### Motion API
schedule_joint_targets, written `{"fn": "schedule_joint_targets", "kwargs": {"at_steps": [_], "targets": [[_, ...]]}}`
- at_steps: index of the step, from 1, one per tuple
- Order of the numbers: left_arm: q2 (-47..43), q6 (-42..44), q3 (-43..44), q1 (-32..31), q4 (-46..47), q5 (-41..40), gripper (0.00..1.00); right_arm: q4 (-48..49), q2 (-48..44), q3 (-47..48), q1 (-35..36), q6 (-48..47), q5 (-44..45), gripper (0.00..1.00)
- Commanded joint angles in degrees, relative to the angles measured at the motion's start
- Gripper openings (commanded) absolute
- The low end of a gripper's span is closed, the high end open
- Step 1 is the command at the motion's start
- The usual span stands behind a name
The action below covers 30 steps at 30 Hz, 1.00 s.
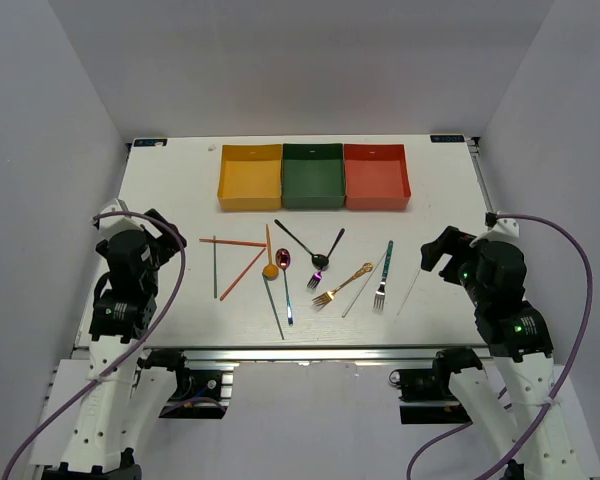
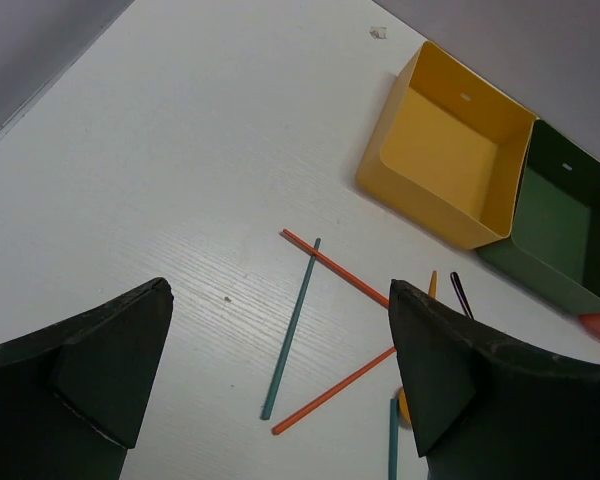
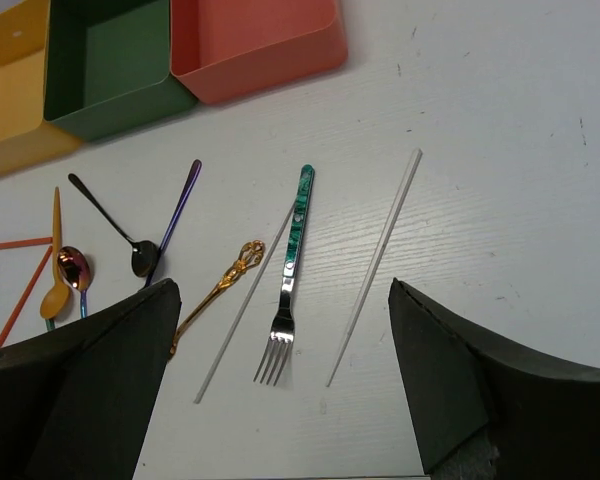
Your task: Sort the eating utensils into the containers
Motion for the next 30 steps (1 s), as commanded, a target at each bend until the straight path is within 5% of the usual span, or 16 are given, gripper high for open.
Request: {"fn": "schedule_joint_targets", "kwargs": {"at_steps": [1,7,13,17,21,25,30], "targets": [[-1.31,-0.66,-0.3,-0.28,-0.18,-1.41,0.98,0.59,0.63,1.74,0.29,0.75,1.59,0.89],[-0.79,-0.93,-0.47,-0.37,-0.09,-1.5,0.98,2.17,-0.86,1.31,0.29,1.1,-0.33,0.89],[-0.44,-0.93,-0.39,-0.37,-0.1,-1.5,0.98,11.48,-2.98,-2.56,0.29,3.82,-12.08,0.89],[-0.26,-0.93,-0.56,-0.28,0.08,-1.07,0.98,14.3,7.87,-1.96,0.29,5.84,-14.66,0.89],[0.27,-0.75,-0.65,-0.28,0.08,-0.54,0.98,9.4,23.19,3.13,1.69,6.46,-2.86,0.89],[0.09,-0.75,-0.74,-0.45,0.34,-0.36,0.98,6.49,37.06,7.54,11.51,5.49,11.77,0.89],[0.97,-0.57,-0.74,-0.45,0.43,-0.1,0.98,8.57,42.9,6.4,13.91,6.55,12.77,0.76]]}}
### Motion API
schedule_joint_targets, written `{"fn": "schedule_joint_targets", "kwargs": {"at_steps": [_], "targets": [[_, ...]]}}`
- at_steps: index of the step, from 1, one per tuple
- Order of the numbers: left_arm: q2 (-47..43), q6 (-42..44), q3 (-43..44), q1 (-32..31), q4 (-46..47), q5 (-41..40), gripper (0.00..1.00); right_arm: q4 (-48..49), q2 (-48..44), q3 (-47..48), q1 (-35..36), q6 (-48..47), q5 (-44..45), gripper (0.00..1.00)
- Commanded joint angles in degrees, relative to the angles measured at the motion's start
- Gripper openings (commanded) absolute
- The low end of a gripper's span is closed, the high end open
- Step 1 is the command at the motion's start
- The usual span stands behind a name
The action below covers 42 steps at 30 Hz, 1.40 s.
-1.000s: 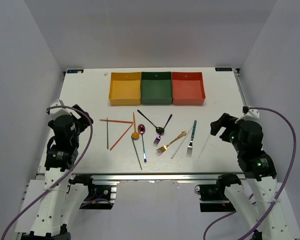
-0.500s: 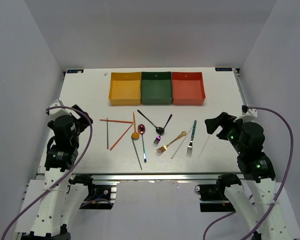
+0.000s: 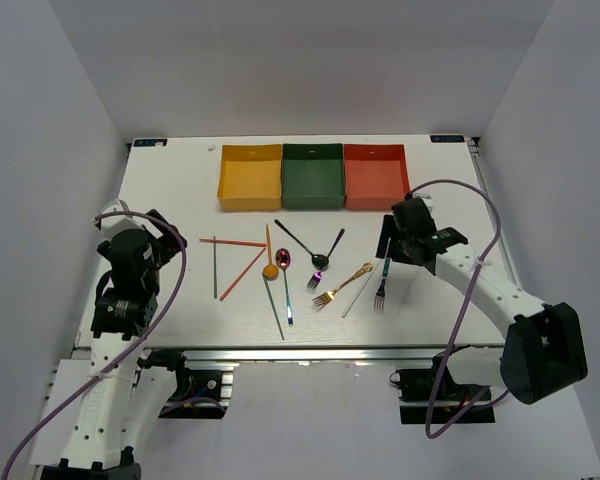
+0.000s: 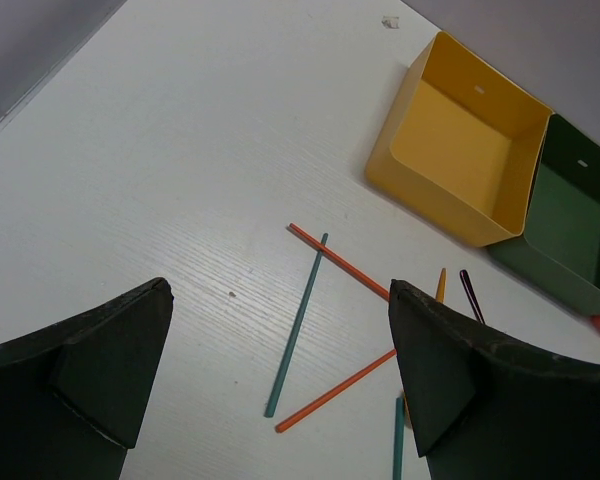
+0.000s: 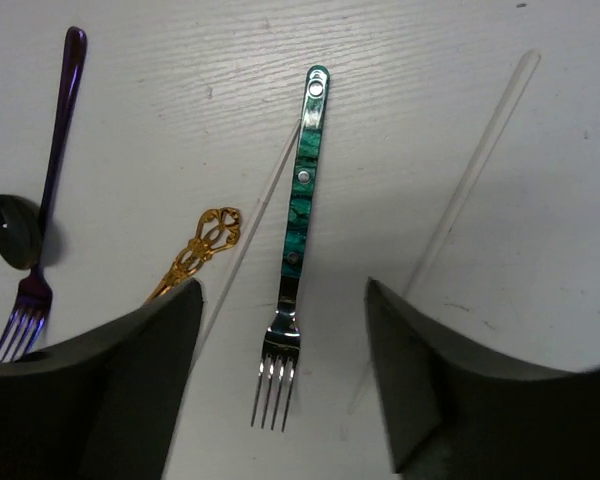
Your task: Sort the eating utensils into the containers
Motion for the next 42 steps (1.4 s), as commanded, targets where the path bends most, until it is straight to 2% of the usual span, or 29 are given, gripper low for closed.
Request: {"fn": "schedule_joint_targets", "kwargs": {"at_steps": [1,6,19,27,29,34,36,42], "targets": [[0.58,0.06,-0.15,-0.24,0.52,0.93,0.98,2.92,0.37,-0.69,0.69,1.21,4.35,0.66],[1.37,0.32,-0.06,-0.32,0.7,1.46,0.98,6.45,2.74,-3.61,1.57,2.97,4.08,0.54],[0.84,0.32,-0.06,-0.32,0.7,1.72,0.98,10.32,11.08,-5.72,2.54,4.99,4.78,0.4],[0.49,0.32,-0.15,-0.67,0.61,1.72,0.98,12.52,13.82,-8.88,2.89,7.36,6.1,0.27],[0.49,0.32,-0.06,-0.67,0.61,1.72,0.98,13.22,13.56,-9.5,2.89,7.89,6.01,0.23],[0.23,0.32,-0.15,-0.85,0.61,1.63,0.98,13.49,11.89,-10.73,2.98,9.65,6.1,0.03],[0.23,0.32,-0.15,-0.94,0.52,1.55,0.98,12.79,9.18,-10.91,2.89,10.53,6.71,0.0],[0.31,0.24,-0.06,-1.03,0.52,1.37,0.98,9.88,-1.28,-6.79,2.89,8.09,7.42,0.0]]}}
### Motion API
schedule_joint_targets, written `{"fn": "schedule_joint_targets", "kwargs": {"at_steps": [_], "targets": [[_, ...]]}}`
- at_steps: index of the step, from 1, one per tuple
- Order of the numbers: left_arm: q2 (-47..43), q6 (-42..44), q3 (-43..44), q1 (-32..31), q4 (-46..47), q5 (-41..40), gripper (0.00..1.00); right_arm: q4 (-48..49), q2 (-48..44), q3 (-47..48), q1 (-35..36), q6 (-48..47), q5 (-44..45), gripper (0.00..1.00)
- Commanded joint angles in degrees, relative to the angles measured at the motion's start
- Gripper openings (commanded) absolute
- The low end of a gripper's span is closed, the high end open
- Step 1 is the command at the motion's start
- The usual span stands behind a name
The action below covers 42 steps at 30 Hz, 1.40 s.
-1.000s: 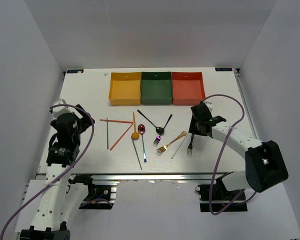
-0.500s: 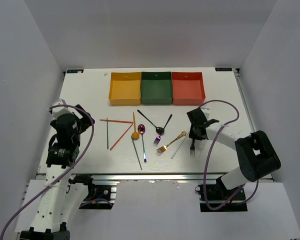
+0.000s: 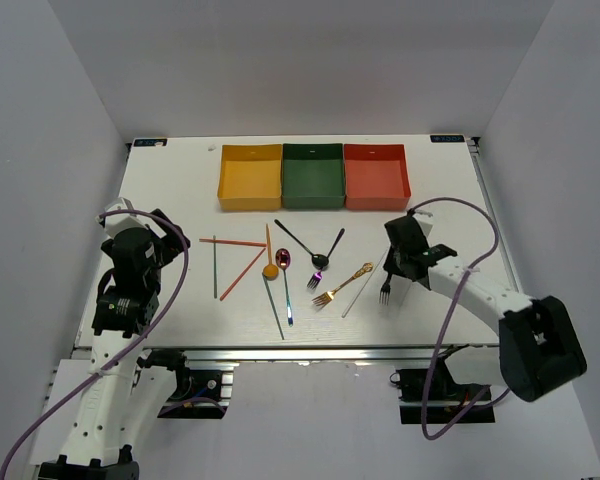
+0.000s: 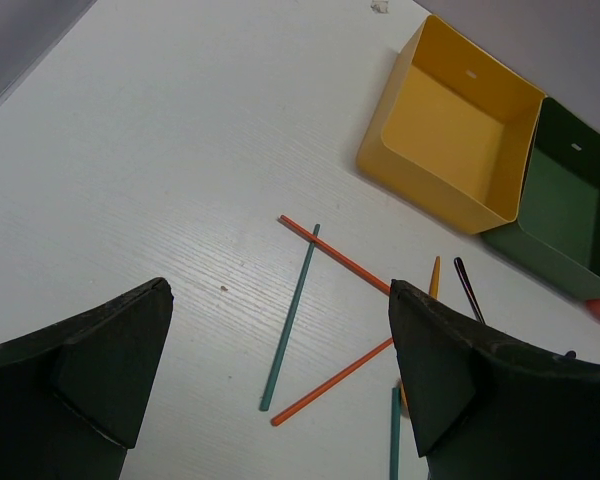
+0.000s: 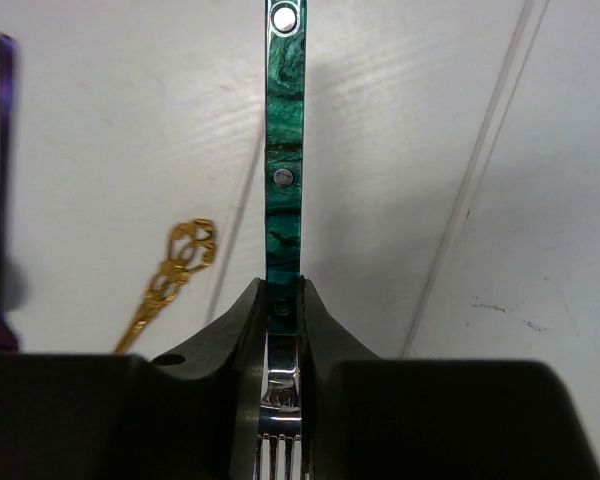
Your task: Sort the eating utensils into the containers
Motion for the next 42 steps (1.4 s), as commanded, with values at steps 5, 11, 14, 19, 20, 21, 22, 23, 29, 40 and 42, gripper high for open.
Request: {"fn": "schedule_joint_targets", "kwargs": {"at_steps": [5,11,14,19,20,21,22,23,29,40,42], "targets": [[-0.19,0.26,-0.04,-0.31,0.35,0.19,0.98,3.82,-4.56,12.76,-2.68,-5.46,-6.35,0.0],[-0.01,0.26,-0.04,-0.39,0.35,0.1,0.98,13.58,9.21,24.63,-9.2,-1.96,-14.94,0.0],[0.25,0.26,0.05,-0.39,0.35,0.19,0.98,14.55,15.55,33.95,-10.6,0.68,-14.48,0.0],[0.17,0.26,-0.04,-0.57,0.35,0.28,0.98,12.01,30.41,50.88,-11.93,4.12,-11.16,0.0],[0.25,0.26,0.05,-0.57,0.43,0.28,0.98,11.39,34.43,53.28,-12.02,4.12,-10.36,0.0],[0.25,0.26,-0.04,-0.57,0.43,0.36,0.98,9.73,36.39,57.57,-12.02,4.21,-8.18,0.0],[0.17,0.26,-0.04,-0.57,0.43,0.45,0.98,9.02,37.97,59.18,-12.1,4.38,-7.37,0.0],[0.34,0.34,-0.04,-0.57,0.61,0.54,0.98,9.01,40.69,60.5,-12.19,4.3,-6.75,0.0],[1.04,0.61,-0.04,-0.74,0.7,1.33,0.98,8.23,47.64,67.01,-12.72,4.38,-6.04,0.0],[1.92,0.87,0.05,-1.1,0.79,2.3,0.98,6.73,45.99,65.78,-12.72,5.44,-5.43,0.6],[1.92,0.87,0.05,-1.18,0.79,2.3,0.98,4.36,45.11,67.8,-12.72,4.56,-4.91,0.68]]}}
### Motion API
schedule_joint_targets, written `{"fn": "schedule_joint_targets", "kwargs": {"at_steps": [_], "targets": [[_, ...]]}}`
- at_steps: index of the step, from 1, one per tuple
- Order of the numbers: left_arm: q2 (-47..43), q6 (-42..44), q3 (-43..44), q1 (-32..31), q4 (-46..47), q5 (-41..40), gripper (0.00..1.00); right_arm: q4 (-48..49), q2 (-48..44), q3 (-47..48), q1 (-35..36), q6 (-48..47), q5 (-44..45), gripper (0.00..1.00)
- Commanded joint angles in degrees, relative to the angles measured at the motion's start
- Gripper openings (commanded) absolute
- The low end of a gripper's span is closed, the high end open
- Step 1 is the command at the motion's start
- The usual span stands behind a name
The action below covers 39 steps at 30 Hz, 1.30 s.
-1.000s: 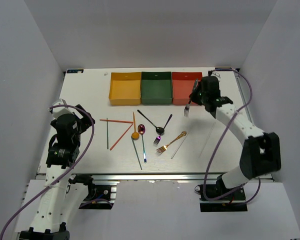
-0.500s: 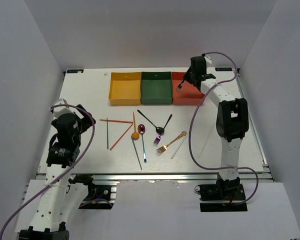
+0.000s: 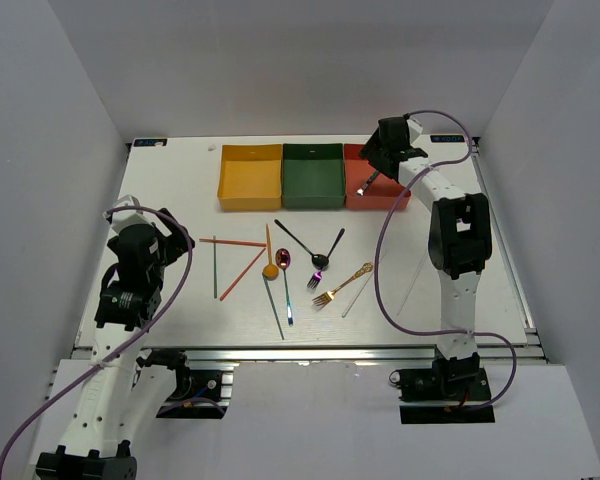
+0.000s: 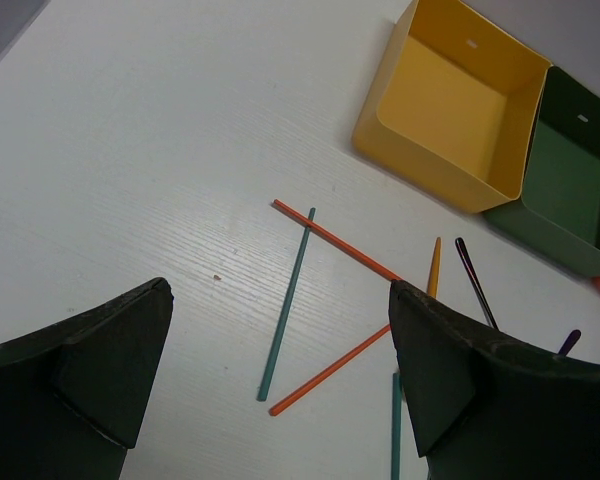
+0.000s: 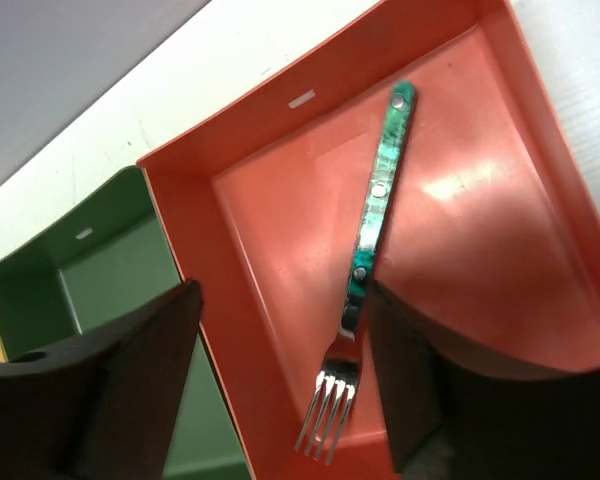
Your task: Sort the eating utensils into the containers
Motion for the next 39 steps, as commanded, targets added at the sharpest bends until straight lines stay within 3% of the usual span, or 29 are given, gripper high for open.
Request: {"fn": "schedule_joint_targets", "kwargs": {"at_steps": [1,4,5,9,13,18,20,27,34,39], "targets": [[-0.35,0.61,0.14,-0.33,0.81,0.73,0.98,-3.01,-4.66,4.25,-0.28,-0.47,2.29,0.73],[-0.7,0.61,0.05,-0.24,0.81,0.64,0.98,-4.95,-8.52,1.81,1.29,-3.62,3.42,0.76],[-0.79,0.61,0.05,-0.33,0.72,0.55,0.98,-5.47,-11.23,0.48,2.08,-4.77,4.48,0.89],[-1.23,0.52,-0.04,-0.33,0.81,0.29,0.98,-9.86,-18.8,-8.65,7.44,-7.68,12.73,0.89],[-1.58,0.44,-0.04,-0.33,0.72,-0.06,0.98,-15.22,-27.5,-21.3,13.95,4.58,19.87,0.89],[-1.84,0.35,-0.04,-0.33,0.54,-0.68,0.98,-13.84,-37.44,-37.81,20.18,16.57,22.06,0.89],[-1.93,0.26,-0.13,-0.33,0.54,-0.68,0.98,-12.77,-38.67,-40.3,23.96,19.63,26.36,0.89],[-2.81,0.26,-0.3,-0.68,0.72,-0.5,0.98,-29.55,-31.56,-33.37,31.16,34.41,27.86,0.89],[-2.9,0.26,-0.3,-1.56,0.72,-0.15,0.98,-42.81,-24.55,-28.63,37.33,51.97,26.12,0.77],[-3.16,0.26,-0.39,-2.27,0.72,-0.33,0.98,-49.95,-19.44,-24.05,38.47,58.15,22.69,0.66]]}}
